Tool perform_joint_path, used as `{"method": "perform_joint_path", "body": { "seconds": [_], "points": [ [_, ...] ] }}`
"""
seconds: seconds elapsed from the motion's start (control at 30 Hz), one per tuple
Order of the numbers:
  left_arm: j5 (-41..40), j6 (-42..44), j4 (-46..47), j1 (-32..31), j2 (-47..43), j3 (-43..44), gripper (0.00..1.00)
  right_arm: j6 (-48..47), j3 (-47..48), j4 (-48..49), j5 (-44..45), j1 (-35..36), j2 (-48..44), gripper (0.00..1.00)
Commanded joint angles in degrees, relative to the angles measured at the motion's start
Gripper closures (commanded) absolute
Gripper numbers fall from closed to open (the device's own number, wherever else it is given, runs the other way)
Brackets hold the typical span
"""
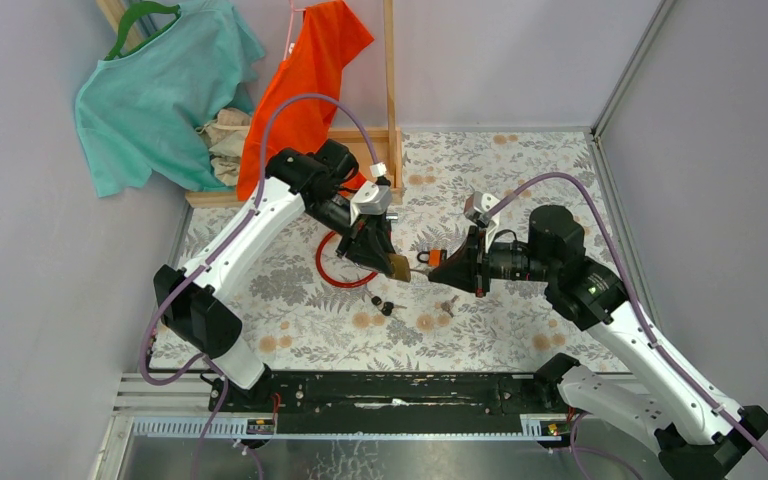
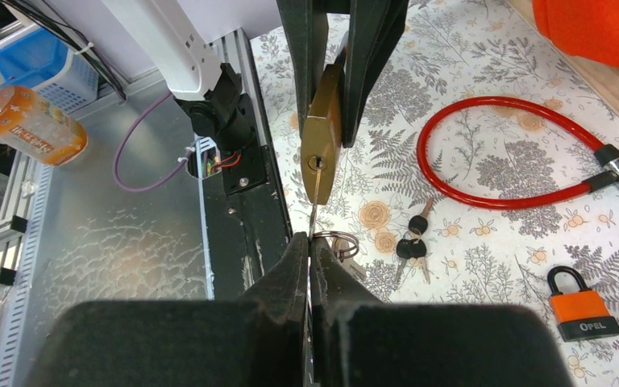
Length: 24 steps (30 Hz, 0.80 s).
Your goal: Unlock with the key
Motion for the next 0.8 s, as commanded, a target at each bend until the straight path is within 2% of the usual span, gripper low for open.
{"method": "perform_joint_path", "body": {
  "seconds": [0.0, 0.77],
  "points": [
    [3.3, 1.0, -0.7, -0.5, -0.6, 0.2, 1.00, 0.6, 0.2, 4.5, -2.3, 0.4, 0.0, 1.00],
    [3.6, 0.6, -0.7, -0.6, -0.4, 1.2, 1.00, 0.6, 0.8, 5.2, -4.3, 0.4, 2.1, 1.00]
  ]
}}
